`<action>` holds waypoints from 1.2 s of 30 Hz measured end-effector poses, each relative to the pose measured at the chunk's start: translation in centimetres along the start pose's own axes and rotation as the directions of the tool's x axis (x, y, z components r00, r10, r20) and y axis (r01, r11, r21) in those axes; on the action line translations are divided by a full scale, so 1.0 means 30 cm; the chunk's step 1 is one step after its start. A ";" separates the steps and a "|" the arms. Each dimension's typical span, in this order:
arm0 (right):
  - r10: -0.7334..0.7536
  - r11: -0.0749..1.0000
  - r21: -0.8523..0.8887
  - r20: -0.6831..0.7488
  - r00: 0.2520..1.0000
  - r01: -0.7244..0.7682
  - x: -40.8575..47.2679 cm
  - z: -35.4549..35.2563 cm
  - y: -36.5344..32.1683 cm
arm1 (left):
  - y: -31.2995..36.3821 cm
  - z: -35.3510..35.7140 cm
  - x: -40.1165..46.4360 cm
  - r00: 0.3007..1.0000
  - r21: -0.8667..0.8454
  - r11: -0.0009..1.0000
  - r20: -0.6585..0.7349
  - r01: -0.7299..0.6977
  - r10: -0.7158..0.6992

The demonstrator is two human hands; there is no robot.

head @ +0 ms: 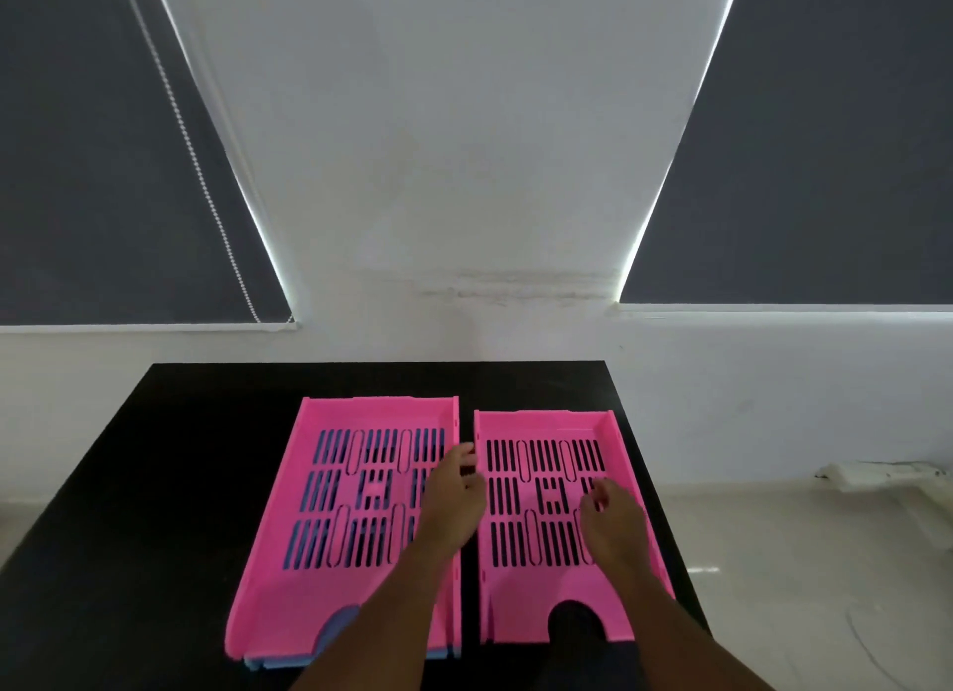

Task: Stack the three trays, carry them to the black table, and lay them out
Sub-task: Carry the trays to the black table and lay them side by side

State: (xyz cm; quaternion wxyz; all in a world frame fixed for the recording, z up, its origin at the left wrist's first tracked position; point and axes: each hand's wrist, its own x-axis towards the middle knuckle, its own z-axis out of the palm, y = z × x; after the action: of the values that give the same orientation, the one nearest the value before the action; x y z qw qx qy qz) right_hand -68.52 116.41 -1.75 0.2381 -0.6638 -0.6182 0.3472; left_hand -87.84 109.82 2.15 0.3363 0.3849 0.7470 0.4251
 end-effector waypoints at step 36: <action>-0.283 0.958 0.103 0.222 0.933 0.266 -0.456 0.786 -0.608 | -0.594 -1.130 -0.185 0.910 0.143 0.973 -0.400 0.183 -0.112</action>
State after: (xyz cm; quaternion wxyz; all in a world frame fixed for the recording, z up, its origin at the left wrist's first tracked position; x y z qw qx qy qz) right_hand -98.20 102.50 -1.10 0.2332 -0.5164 -0.7158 0.4081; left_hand -118.48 86.19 1.18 0.1770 0.2634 0.8606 0.3983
